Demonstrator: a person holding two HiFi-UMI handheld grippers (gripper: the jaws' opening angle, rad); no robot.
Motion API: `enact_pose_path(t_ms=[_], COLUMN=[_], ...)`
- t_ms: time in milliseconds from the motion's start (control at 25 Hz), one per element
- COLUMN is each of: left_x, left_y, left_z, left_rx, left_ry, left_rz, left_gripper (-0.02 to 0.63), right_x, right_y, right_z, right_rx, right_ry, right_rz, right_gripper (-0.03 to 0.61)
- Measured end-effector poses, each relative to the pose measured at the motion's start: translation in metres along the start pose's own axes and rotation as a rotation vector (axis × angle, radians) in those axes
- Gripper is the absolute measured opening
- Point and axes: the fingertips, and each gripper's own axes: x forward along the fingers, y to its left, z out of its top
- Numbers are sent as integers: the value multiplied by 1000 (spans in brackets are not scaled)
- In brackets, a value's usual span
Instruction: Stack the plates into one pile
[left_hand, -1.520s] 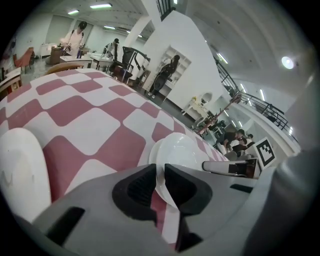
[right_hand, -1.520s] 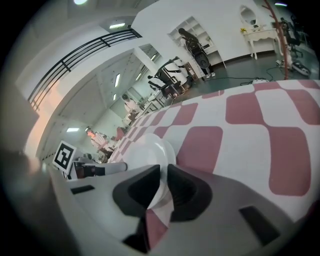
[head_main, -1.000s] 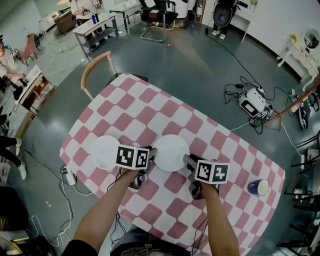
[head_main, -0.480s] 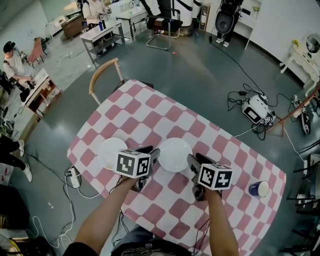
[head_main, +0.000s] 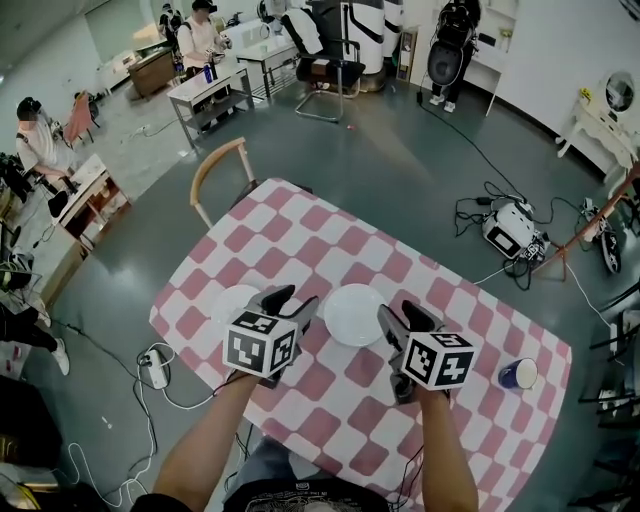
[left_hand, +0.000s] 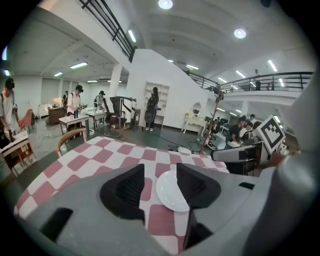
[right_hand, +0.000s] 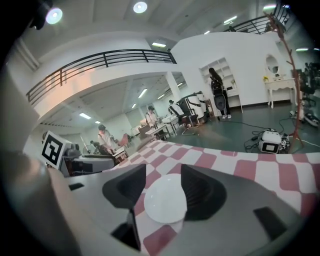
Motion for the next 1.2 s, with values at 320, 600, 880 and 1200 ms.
enact_pose_path(t_ms=[320, 600, 880, 1200], left_x=[-30, -57, -77, -88], left_y=[28, 71, 115, 165], left_z=[23, 35, 39, 30], left_rx=[44, 72, 98, 89], left_ry=[-92, -133, -141, -133], left_rz=[-29, -52, -54, -70], left_gripper=[241, 257, 262, 262], right_x=[-10, -2, 17, 56], right_y=[42, 84, 117, 158], right_z=[28, 35, 32, 21], right_rx=[-58, -79, -82, -93], right_ry=[-93, -135, -144, -110], right_rz=[-60, -116, -147, -148], right_gripper=[259, 274, 288, 291])
